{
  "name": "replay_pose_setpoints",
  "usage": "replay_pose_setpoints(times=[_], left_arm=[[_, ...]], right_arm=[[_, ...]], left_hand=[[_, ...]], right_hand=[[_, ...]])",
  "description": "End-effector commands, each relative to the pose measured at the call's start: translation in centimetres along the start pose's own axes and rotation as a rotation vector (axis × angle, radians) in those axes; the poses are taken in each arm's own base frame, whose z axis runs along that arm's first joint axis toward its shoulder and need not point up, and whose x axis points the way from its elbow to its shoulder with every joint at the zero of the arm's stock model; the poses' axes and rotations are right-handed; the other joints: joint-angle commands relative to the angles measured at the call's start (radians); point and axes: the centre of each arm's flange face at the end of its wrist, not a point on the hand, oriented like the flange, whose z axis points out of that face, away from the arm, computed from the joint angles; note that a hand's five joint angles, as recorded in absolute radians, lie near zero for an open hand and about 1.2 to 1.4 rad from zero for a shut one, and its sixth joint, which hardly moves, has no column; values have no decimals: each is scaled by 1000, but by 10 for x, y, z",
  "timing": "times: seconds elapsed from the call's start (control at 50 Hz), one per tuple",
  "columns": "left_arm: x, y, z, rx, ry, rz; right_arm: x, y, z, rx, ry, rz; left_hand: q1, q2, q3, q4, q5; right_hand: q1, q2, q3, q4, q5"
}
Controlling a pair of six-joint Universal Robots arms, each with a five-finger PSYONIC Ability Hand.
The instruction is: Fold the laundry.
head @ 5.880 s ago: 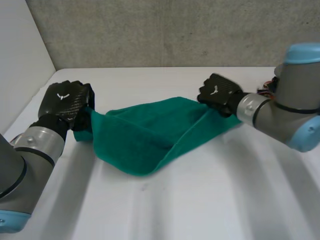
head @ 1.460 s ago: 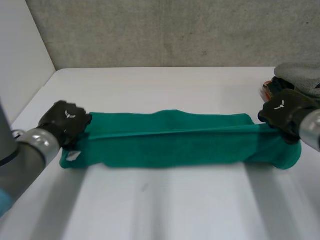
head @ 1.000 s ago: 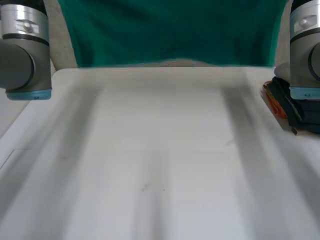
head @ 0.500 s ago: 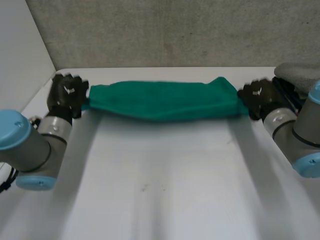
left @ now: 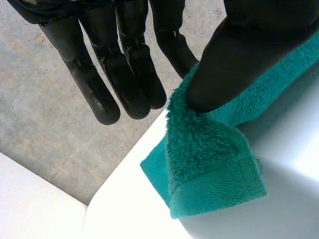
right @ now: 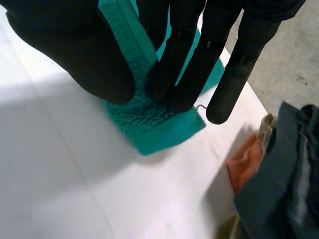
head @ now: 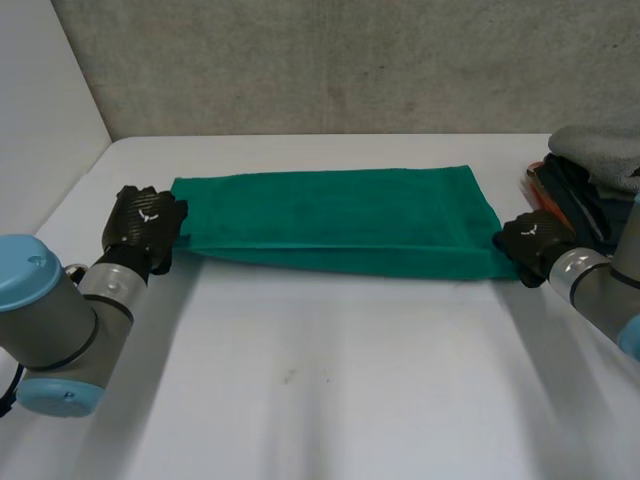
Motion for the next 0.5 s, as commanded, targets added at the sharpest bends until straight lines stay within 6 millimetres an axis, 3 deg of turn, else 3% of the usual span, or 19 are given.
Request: replay_pose_setpoints(times=[0.02, 0.1, 0.22, 0.28, 0.32, 0.4, 0.5], left_arm=[[-11, -11, -28, -89, 35, 4], [-13, -21, -61, -202, 111, 30], [-2, -19, -131, -490, 352, 103], [4, -16, -153, -589, 454, 140], [5, -15, -153, -589, 464, 152], [-1, -17, -132, -510, 390, 169], [-5, -15, -79, -372, 278, 199]], right_arm=[[13, 2, -36, -74, 18, -20], [11, -3, -74, -137, -25, -56], [-5, 3, -142, -348, -209, -105], [-6, 7, -160, -420, -266, -133], [-5, 9, -162, -435, -275, -159], [6, 9, -150, -390, -178, -188], [11, 12, -116, -317, -84, -154]], left_hand=[[259, 197, 200, 194, 215], [259, 197, 200, 194, 215], [259, 197, 200, 194, 215], [259, 197, 200, 194, 215], [259, 197, 200, 194, 215], [259, 197, 200, 194, 215], [259, 197, 200, 194, 215]], right_hand=[[266, 206, 203, 197, 226], [266, 206, 203, 197, 226], [266, 206, 203, 197, 226], [266, 206, 203, 197, 226], [266, 206, 203, 197, 226], [266, 206, 203, 197, 226], [266, 206, 203, 197, 226]])
